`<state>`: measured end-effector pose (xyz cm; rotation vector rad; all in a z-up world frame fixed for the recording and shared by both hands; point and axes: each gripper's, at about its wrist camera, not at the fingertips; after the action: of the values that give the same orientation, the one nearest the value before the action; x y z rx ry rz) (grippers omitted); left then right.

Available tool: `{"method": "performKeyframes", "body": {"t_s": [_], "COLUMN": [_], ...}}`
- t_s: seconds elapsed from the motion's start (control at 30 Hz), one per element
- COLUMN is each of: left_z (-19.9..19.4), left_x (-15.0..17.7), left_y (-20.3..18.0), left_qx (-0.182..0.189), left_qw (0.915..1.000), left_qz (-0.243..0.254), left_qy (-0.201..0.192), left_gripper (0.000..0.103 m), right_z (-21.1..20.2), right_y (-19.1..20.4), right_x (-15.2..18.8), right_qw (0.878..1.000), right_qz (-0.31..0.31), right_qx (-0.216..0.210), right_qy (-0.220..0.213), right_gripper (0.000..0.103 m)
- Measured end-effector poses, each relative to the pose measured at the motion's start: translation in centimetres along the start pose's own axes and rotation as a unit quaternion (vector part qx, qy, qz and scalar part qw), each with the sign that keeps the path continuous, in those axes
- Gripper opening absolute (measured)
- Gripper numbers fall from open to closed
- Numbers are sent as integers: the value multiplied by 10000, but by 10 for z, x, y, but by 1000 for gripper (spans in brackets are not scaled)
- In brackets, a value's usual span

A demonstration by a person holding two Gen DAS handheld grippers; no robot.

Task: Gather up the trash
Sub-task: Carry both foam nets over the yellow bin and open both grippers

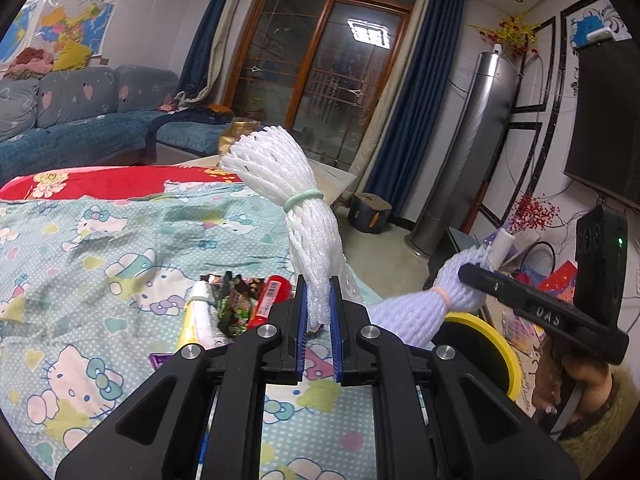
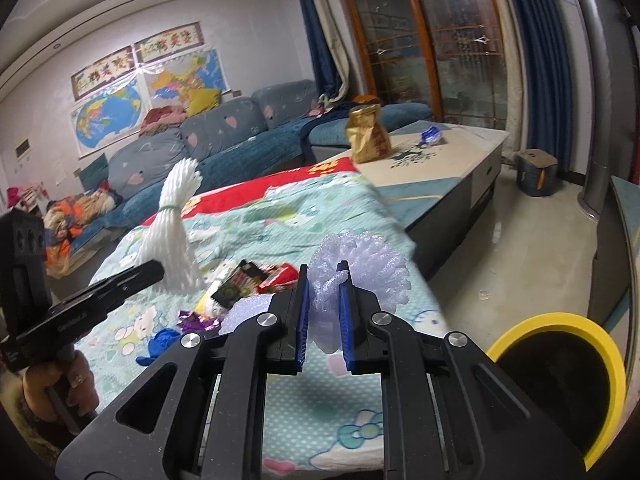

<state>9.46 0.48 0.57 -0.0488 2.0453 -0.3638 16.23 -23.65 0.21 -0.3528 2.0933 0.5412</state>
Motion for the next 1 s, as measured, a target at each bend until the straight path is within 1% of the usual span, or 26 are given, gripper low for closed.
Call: {"method": "performKeyframes", "body": {"t_s": [0.53,0.83,1.0], "left_z": [10,17,21], "left_x": [12,21,25], "left_y": [-44,-64,-77], "left_qx": [475,692,812], "left_qw": [9980,9956,9936], "left_qz": [373,550,685], "left_qy": [174,308,376], "left_gripper": [10,10,10], "right_z": [-36,-58,-67], "right_y": [-46,-82,-95], "right_x": [1,7,11], "right_qw": [9962,9901,9859], "right_qz": [227,511,586], "right_qx": [775,1221,1496], "right_qy": [-337,-460,-475], "right_gripper": [9,9,9]}}
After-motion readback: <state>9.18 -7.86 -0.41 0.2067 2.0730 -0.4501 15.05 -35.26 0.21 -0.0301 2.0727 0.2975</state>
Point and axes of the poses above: each gripper's, at about its wrist camera, not at the fingertips, and z roughly the way its jaws point, y to its left, x to its underside, and after that the axes turned 1 degree about y, right-handed
